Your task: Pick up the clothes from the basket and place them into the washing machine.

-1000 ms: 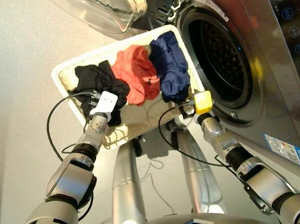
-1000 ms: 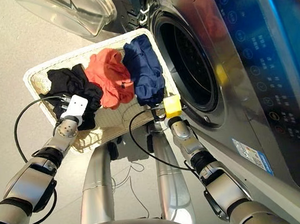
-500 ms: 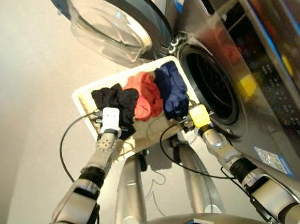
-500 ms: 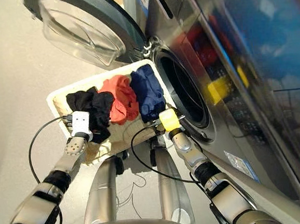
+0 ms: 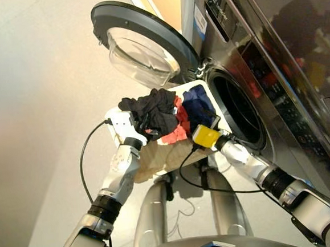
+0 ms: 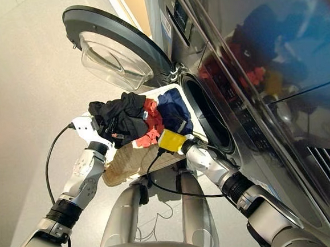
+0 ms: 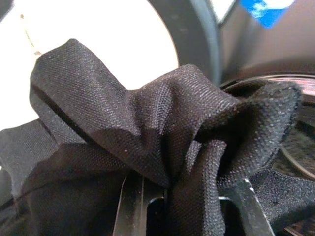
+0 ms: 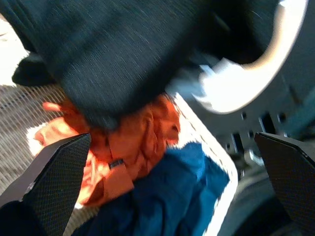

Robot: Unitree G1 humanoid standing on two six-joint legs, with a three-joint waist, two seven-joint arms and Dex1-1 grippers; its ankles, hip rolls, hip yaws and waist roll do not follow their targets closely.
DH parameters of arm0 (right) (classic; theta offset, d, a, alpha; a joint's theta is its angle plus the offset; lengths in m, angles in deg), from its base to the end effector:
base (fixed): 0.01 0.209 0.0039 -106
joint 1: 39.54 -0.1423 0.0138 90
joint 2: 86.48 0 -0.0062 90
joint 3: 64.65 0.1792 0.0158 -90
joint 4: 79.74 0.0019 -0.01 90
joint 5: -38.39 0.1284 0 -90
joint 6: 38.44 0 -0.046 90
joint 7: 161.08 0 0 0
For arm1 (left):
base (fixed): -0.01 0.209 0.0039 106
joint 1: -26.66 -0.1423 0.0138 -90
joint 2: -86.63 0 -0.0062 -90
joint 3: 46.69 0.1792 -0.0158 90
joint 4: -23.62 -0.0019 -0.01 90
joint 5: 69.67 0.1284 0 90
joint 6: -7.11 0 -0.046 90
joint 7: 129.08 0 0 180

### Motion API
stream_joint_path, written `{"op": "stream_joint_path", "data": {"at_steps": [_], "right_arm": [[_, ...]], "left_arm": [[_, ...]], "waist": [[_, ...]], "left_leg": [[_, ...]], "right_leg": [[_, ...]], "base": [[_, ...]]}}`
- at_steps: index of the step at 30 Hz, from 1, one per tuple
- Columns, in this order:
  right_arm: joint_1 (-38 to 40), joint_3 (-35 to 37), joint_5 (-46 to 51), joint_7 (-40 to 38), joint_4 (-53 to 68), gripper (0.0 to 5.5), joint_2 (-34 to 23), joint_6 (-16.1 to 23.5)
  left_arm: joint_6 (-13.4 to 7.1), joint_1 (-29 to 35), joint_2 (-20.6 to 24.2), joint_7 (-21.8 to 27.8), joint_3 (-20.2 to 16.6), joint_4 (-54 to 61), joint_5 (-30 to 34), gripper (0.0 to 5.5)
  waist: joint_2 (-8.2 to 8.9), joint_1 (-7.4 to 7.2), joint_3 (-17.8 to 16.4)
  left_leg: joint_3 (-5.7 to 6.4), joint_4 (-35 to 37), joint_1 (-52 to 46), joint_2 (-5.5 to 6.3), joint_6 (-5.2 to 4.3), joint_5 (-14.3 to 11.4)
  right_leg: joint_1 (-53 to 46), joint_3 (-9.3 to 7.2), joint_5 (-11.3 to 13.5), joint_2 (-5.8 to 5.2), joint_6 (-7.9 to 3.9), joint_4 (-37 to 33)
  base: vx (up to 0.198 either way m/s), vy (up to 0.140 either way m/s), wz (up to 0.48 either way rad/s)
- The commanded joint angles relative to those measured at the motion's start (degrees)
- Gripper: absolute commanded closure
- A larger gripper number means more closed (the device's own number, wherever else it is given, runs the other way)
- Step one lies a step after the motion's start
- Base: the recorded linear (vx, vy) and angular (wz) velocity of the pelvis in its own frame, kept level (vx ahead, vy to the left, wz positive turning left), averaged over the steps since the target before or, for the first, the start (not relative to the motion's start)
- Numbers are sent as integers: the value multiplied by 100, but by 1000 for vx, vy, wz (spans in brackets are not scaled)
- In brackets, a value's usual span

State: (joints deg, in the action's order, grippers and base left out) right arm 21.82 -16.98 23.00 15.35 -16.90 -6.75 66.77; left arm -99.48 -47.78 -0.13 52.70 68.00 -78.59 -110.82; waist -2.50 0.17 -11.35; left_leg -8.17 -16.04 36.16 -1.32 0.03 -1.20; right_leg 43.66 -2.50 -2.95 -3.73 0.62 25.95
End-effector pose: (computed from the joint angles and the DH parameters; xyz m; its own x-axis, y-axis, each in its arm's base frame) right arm 0.2506 -0.1298 0.0476 0.7814 0.6148 -0.1068 -0.4354 0.4145 -0.7991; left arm 0.2320 0.1388 0.0636 0.9258 -0.3282 0.1877 0.3713 0.8830 -0.2873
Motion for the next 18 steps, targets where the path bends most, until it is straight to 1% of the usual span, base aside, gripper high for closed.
{"op": "stream_joint_path", "data": {"at_steps": [1, 6, 9, 11, 12, 14, 15, 16, 18], "right_arm": [[-431, -220, -324, -141, 504, 0, 86, 195], [-809, -318, -770, -400, 494, 0, 134, 149], [-991, -300, -881, -584, 308, 0, 291, 66], [-1131, -312, -888, -622, 187, 0, 403, 10], [-1251, -305, -902, -673, 69, 0, 483, -35], [-1320, -302, -894, -705, 9, 0, 521, -48], [-1420, -268, -793, -744, -148, 326, 634, -62], [-1422, -268, -794, -744, -150, 550, 637, -61], [-1439, -220, -659, -754, -156, 550, 741, -27]], "left_arm": [[-187, -2, -143, 204, 78, 724, -256, 550], [-105, 1, -188, 334, 394, 930, -541, 550], [-47, 39, -247, 358, 568, 1007, -788, 550], [-6, 73, -218, 393, 692, 1136, -911, 550], [35, 76, -177, 487, 793, 1249, -1014, 550], [60, 74, -162, 513, 839, 1305, -1102, 550], [86, 59, -95, 566, 949, 1386, -1168, 550], [87, 59, -94, 566, 948, 1387, -1169, 550], [129, 49, -46, 630, 1026, 1367, -1190, 550]], "waist": [[-251, 27, 271], [-311, 78, 311], [-340, 107, 342], [-346, 137, 366], [-352, 170, 393], [-359, 190, 403], [-379, 224, 412], [-377, 224, 412], [-371, 243, 418]], "left_leg": [[171, -262, 103, 172, 85, -215], [192, -280, 156, 184, 102, -218], [208, -286, 204, 182, 112, -209], [216, -281, 230, 185, 111, -210], [233, -292, 265, 185, 116, -210], [237, -298, 283, 187, 119, -207], [240, -301, 301, 187, 119, -198], [240, -301, 301, 187, 119, -198], [246, -299, 310, 191, 117, -189]], "right_leg": [[-441, -41, 427, 33, -440, -831], [-405, -47, 428, 37, -434, -834], [-351, -54, 435, 33, -429, -819], [-331, -61, 438, 29, -428, -819], [-307, -74, 447, 26, -428, -819], [-289, -76, 453, 22, -425, -814], [-275, -82, 461, 15, -422, -810], [-274, -81, 462, 15, -422, -811], [-279, -83, 474, 10, -421, -818]], "base": [[0, 0, 0], [0, 0, 0], [0, 0, 0], [0, 0, 0], [0, 0, 0], [0, 0, 0], [0, 0, 0], [0, 0, 0], [0, 0, 0]]}}
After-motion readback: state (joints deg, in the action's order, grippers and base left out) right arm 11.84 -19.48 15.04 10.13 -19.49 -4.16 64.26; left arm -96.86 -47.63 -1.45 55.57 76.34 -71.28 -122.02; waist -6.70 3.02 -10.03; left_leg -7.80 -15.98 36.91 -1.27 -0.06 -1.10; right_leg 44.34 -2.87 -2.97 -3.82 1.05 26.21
